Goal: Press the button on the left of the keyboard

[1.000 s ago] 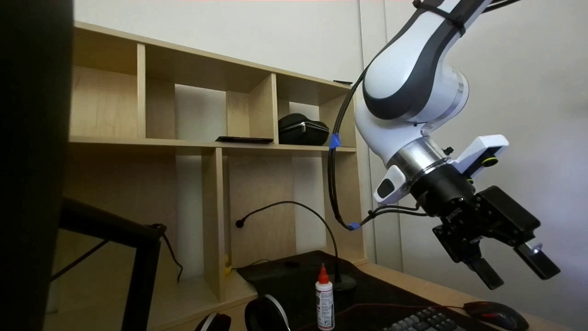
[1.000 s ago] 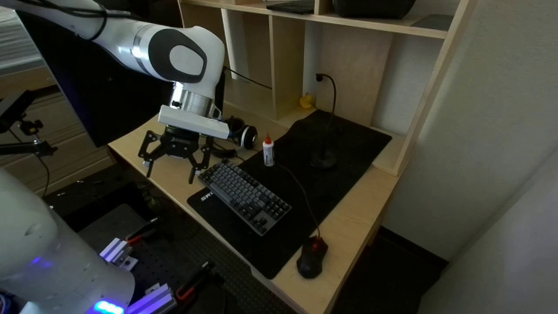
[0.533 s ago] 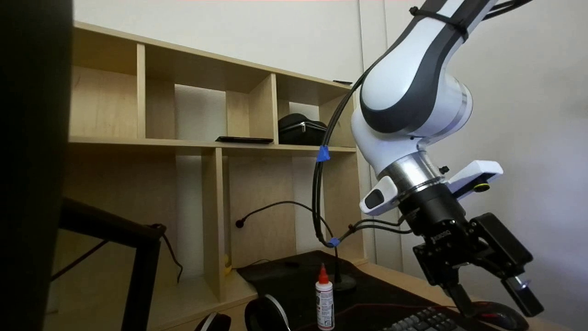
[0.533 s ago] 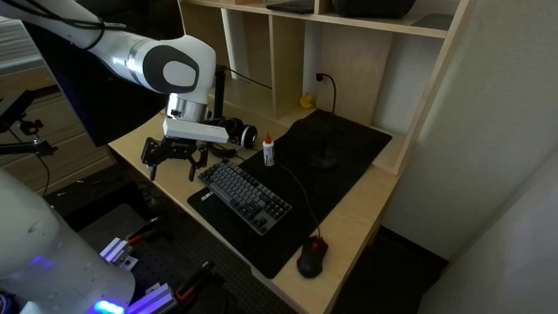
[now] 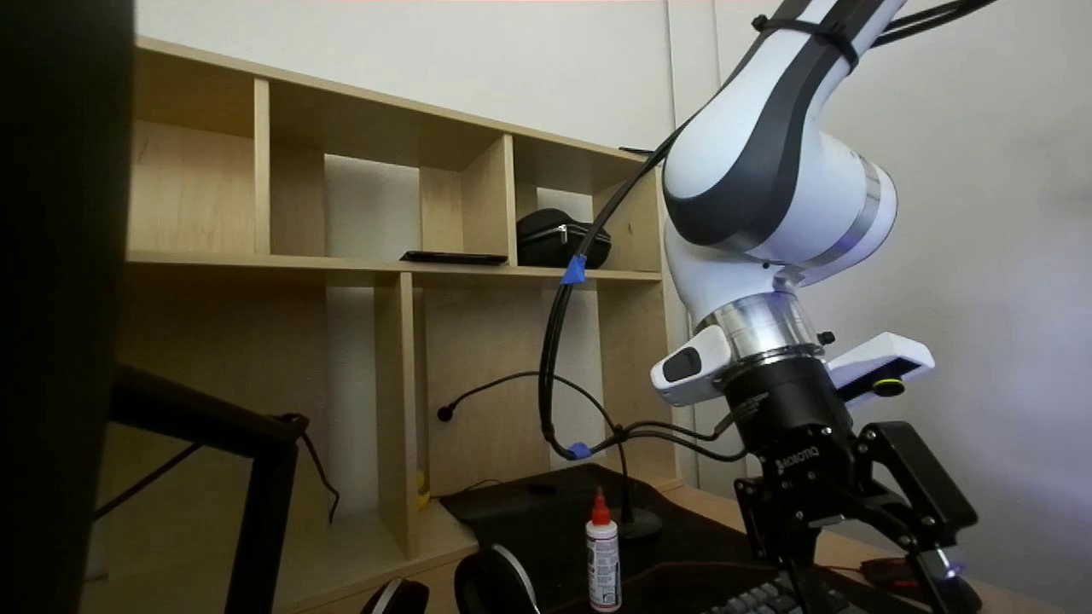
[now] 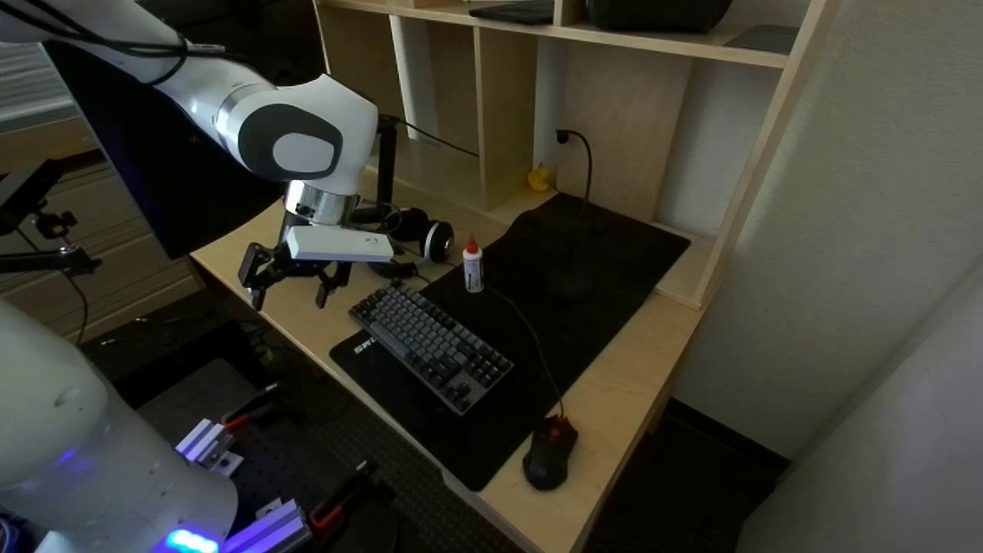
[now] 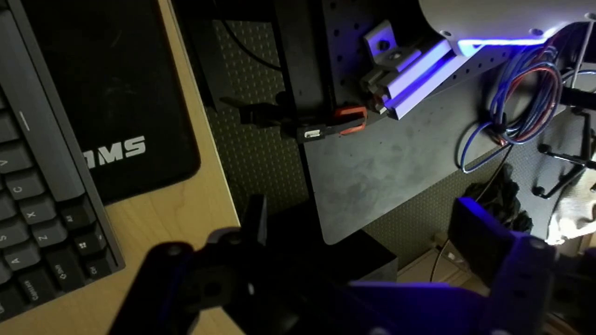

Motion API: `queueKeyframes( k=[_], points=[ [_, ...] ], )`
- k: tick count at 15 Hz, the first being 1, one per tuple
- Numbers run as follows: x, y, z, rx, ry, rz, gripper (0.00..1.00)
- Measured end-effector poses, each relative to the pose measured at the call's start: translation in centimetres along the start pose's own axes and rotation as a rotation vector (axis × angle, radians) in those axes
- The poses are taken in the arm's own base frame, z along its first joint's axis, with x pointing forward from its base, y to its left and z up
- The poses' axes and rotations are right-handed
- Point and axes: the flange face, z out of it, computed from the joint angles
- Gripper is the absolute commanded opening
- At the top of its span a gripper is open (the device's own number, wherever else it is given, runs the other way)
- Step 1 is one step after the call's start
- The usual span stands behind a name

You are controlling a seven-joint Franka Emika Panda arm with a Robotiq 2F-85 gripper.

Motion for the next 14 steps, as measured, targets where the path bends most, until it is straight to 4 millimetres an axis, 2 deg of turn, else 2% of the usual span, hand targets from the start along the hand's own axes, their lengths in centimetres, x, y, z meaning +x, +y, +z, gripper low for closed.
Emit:
queueKeyframes(
  k=[3, 6, 14],
  points=[
    [0.2, 0.1, -0.2, -0.02, -0.001, -0.049, 1.0],
    [0.8, 1.2, -1.3, -0.138, 0.01, -0.147, 1.0],
    [0.8, 1.3, -1.5, -0.158, 0.012, -0.158, 1.0]
  ],
)
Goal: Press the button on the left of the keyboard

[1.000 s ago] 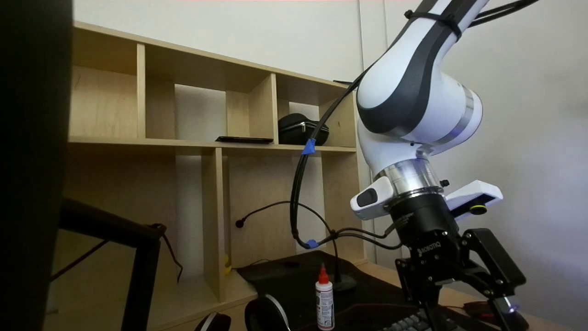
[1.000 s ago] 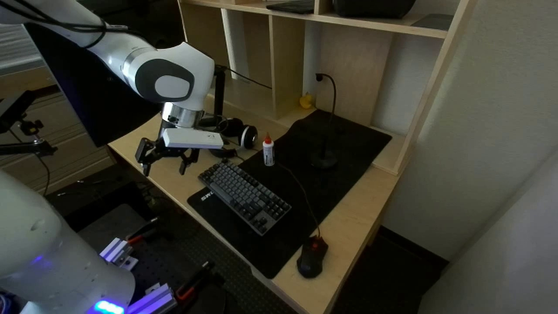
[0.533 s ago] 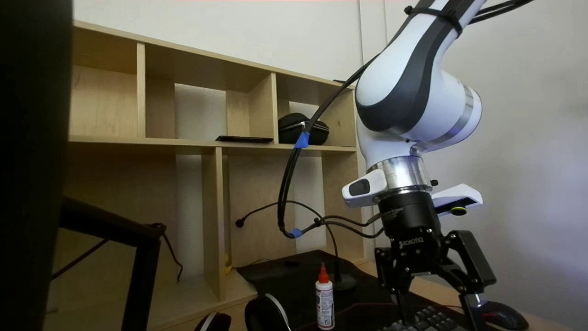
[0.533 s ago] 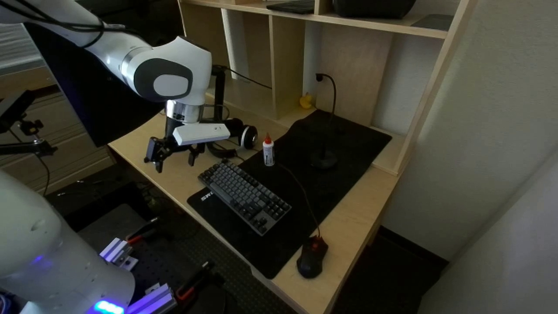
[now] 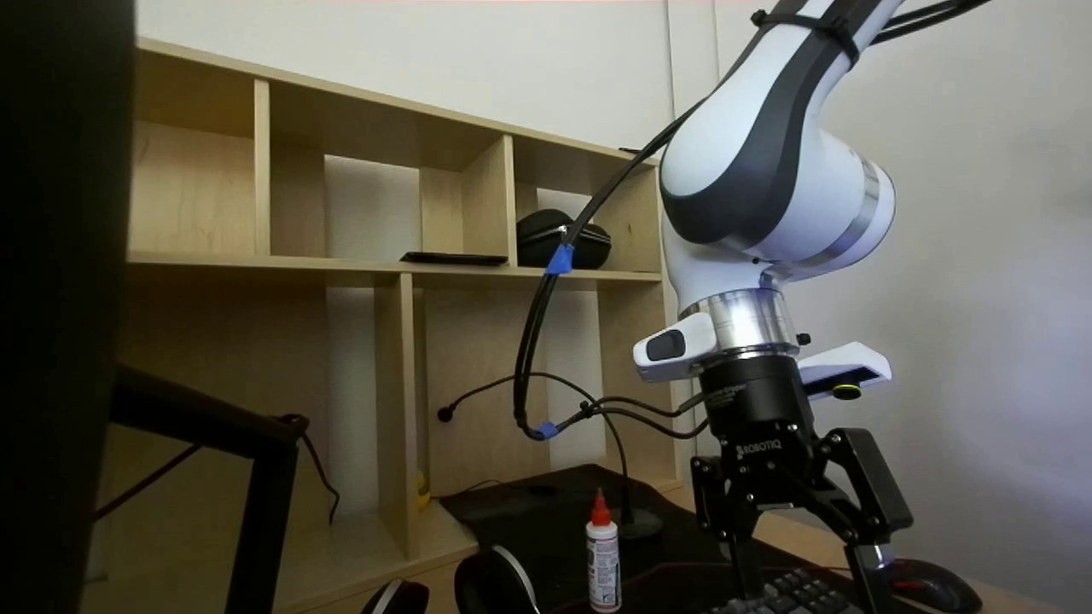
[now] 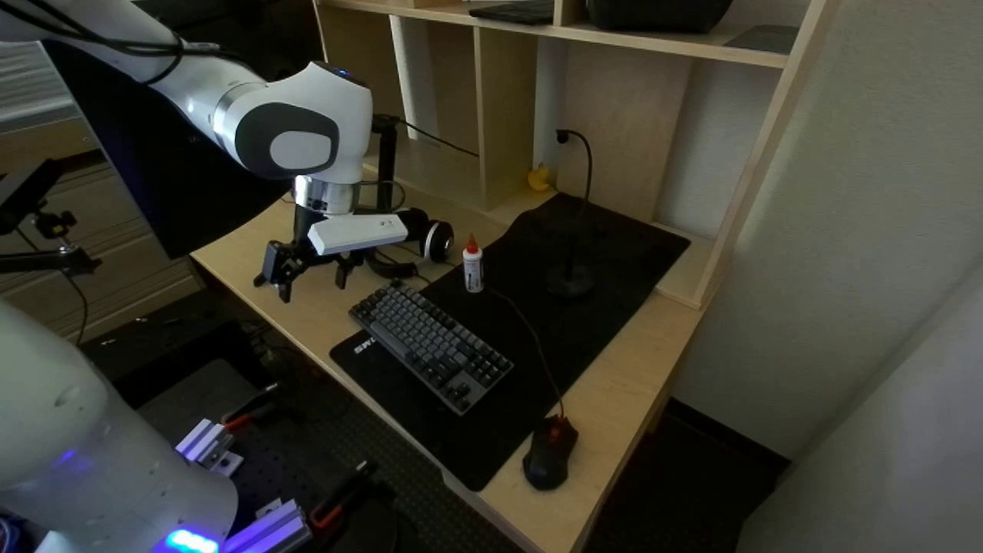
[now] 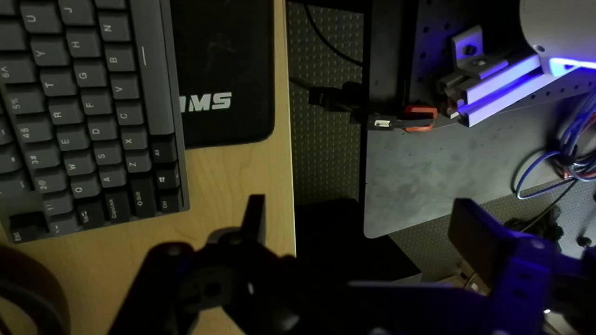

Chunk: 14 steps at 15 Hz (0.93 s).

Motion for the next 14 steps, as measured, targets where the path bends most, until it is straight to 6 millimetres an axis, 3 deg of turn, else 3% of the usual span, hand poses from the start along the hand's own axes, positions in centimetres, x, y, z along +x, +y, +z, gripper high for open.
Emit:
queueKeyframes(
  k=[7, 9, 12, 14],
  points=[
    [0.0, 0.0, 0.2, 0.005, -0.002, 0.003, 1.0],
    [0.5, 0.0, 1.6, 0.0, -0.028, -0.012, 1.0],
    [3.0, 0.6, 4.4, -0.038, -0.071, -0.069, 1.0],
    [4.2, 1.1, 5.1, -0.038, -0.085, -0.09, 1.0]
  ],
)
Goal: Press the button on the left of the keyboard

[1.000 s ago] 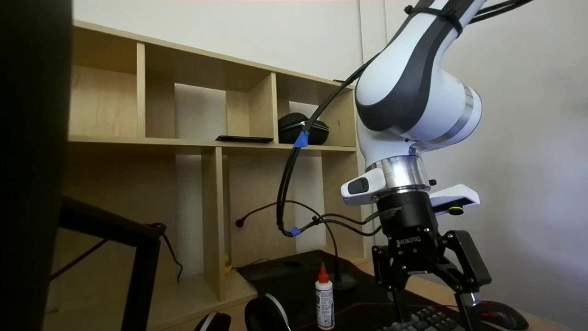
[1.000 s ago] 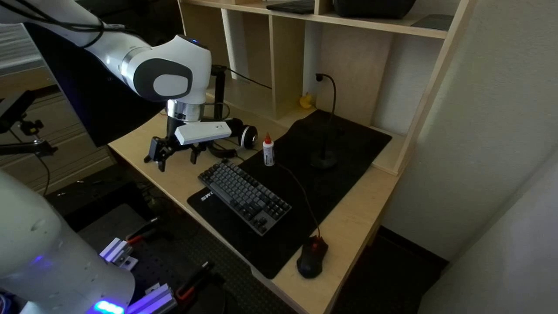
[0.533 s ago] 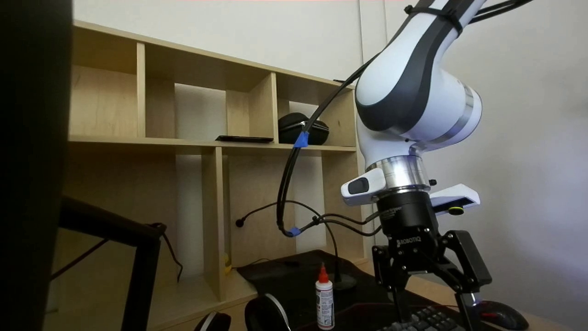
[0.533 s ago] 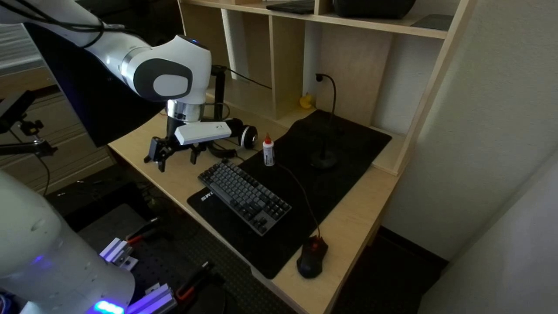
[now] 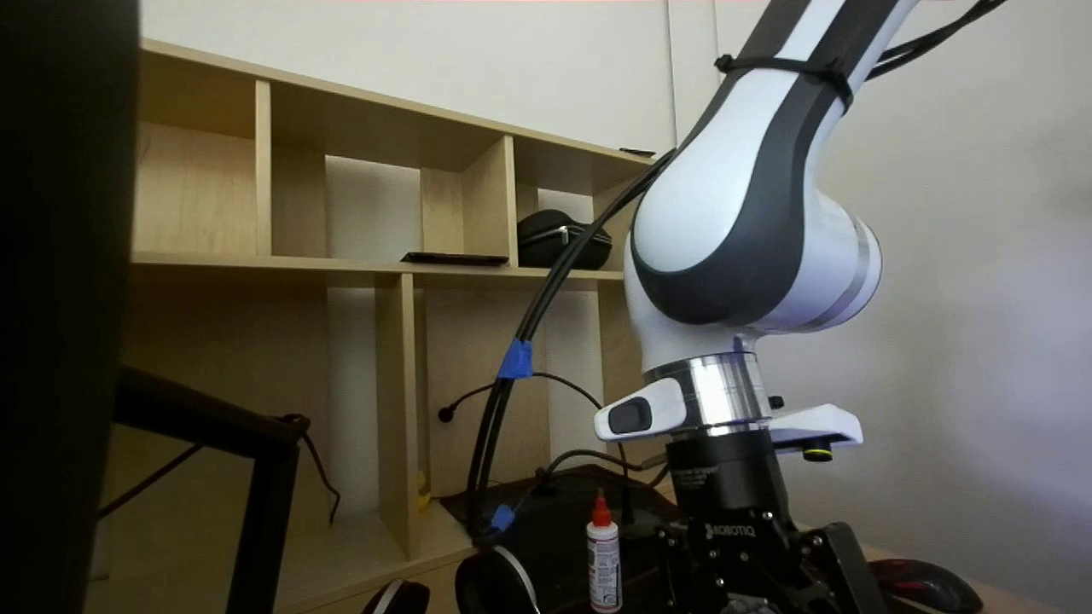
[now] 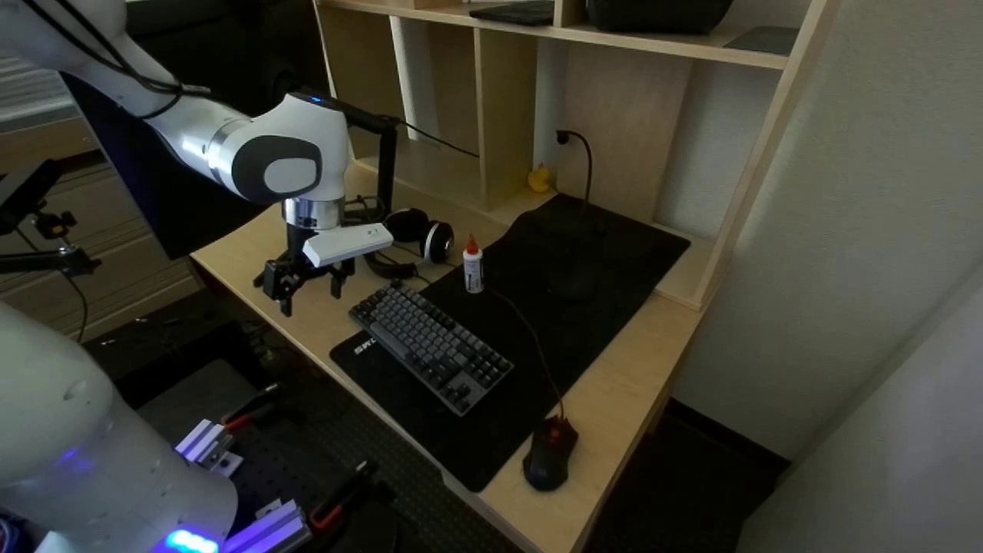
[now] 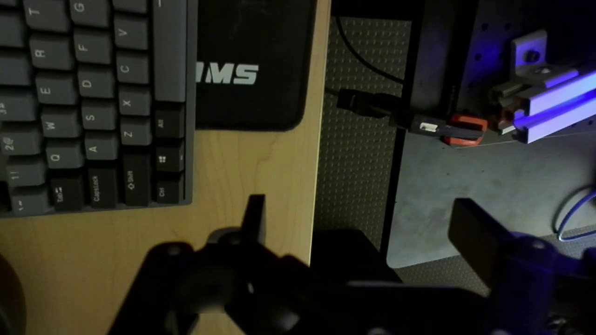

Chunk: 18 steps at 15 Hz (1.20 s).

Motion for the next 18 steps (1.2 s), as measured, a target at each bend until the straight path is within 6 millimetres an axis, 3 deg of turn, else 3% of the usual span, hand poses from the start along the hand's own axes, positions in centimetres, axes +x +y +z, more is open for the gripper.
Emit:
queueKeyframes(
  k=[6, 8, 12, 18],
  points=[
    [0.0, 0.4, -0.2, 0.0, 0.002, 0.007, 1.0],
    [0.5, 2.2, -0.5, -0.009, 0.008, 0.01, 1.0],
    [2.0, 8.0, -1.8, -0.031, 0.029, 0.035, 1.0],
    [2.0, 7.8, -1.2, -0.017, 0.02, 0.038, 1.0]
  ],
)
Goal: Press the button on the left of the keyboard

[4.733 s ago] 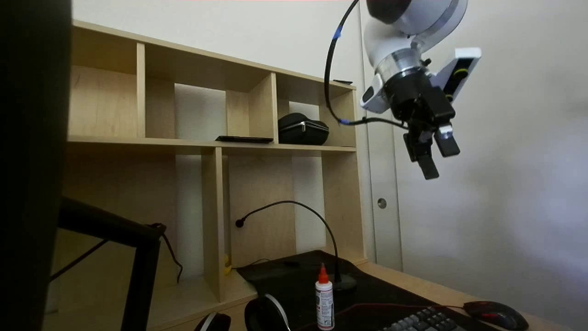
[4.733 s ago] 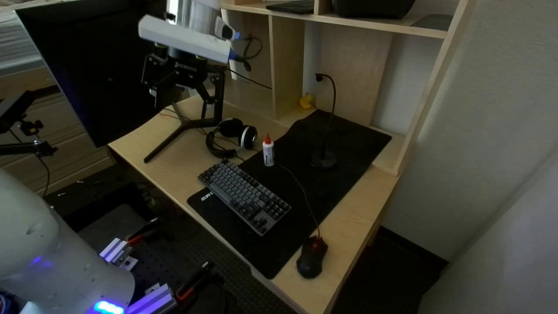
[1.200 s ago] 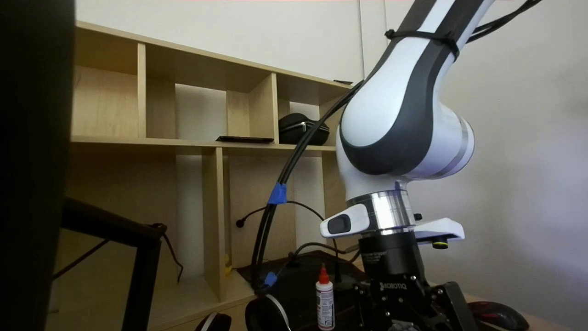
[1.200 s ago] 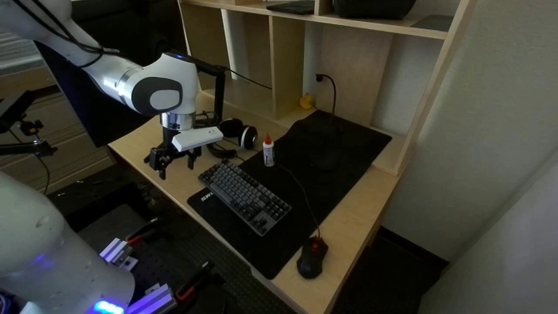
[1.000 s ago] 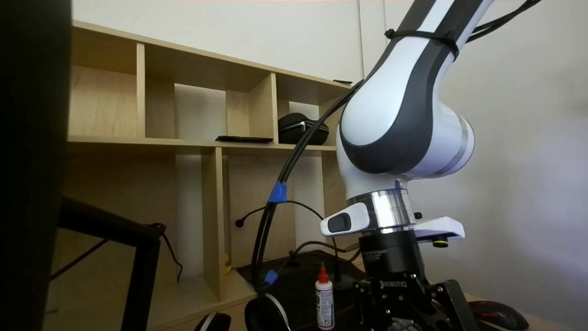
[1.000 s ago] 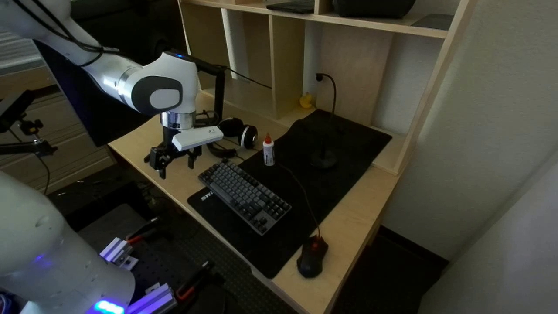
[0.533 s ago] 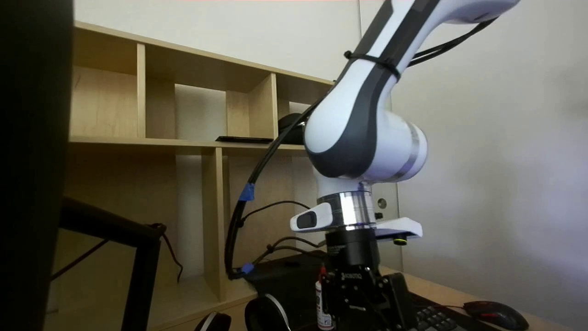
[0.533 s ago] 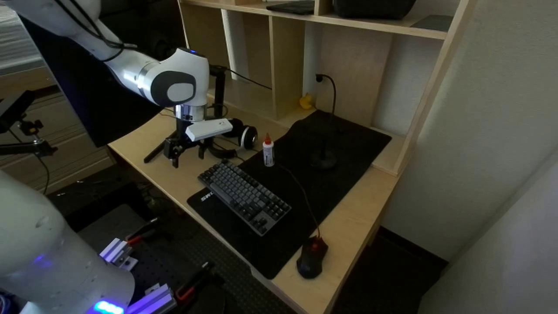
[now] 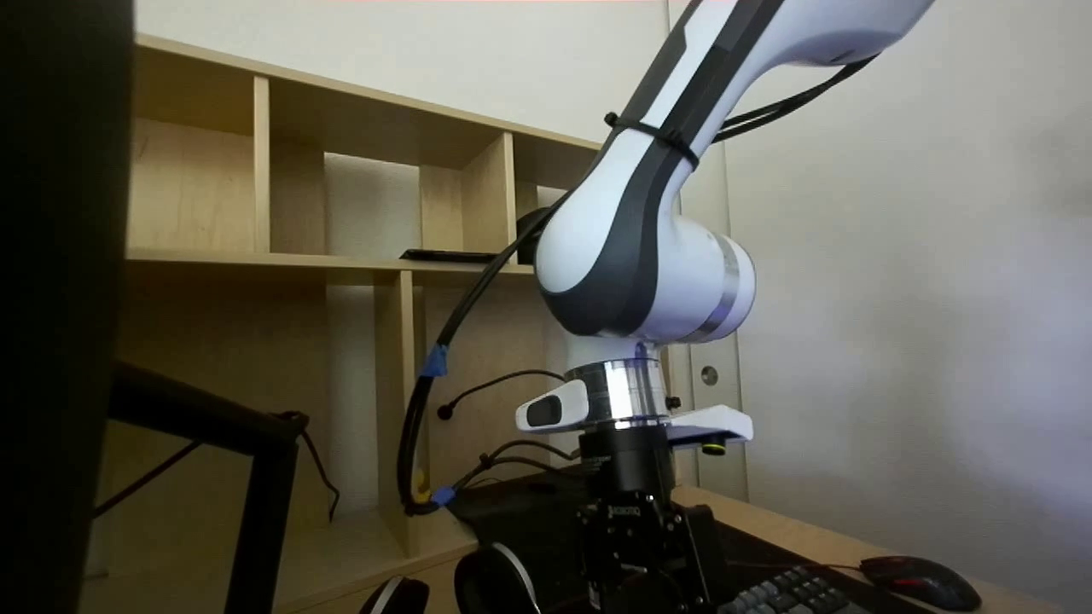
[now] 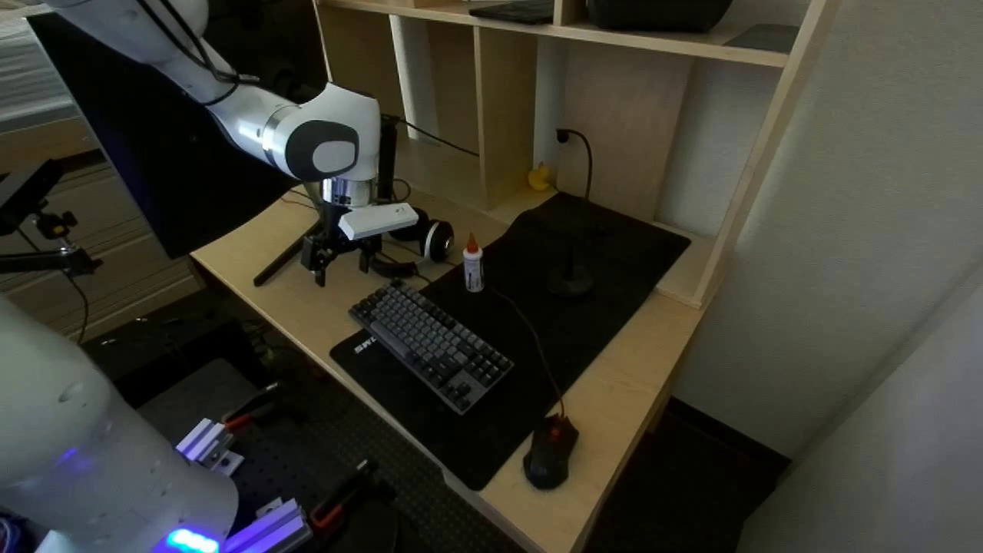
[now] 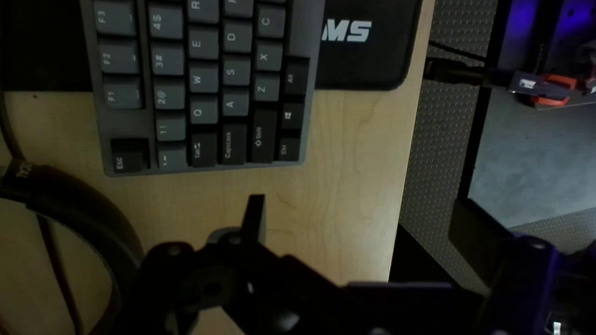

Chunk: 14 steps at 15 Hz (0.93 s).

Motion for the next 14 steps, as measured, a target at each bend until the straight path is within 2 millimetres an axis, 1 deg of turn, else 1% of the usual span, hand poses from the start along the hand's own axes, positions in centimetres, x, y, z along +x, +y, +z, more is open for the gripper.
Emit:
queueKeyframes(
  k=[4, 9, 14],
  points=[
    [-1.0, 0.1, 1.7, 0.038, -0.003, 0.021, 1.0],
    [-0.6, 0.1, 1.6, 0.035, -0.002, 0.014, 1.0],
    [-0.5, -0.7, 2.0, 0.114, -0.016, -0.012, 1.0]
  ],
)
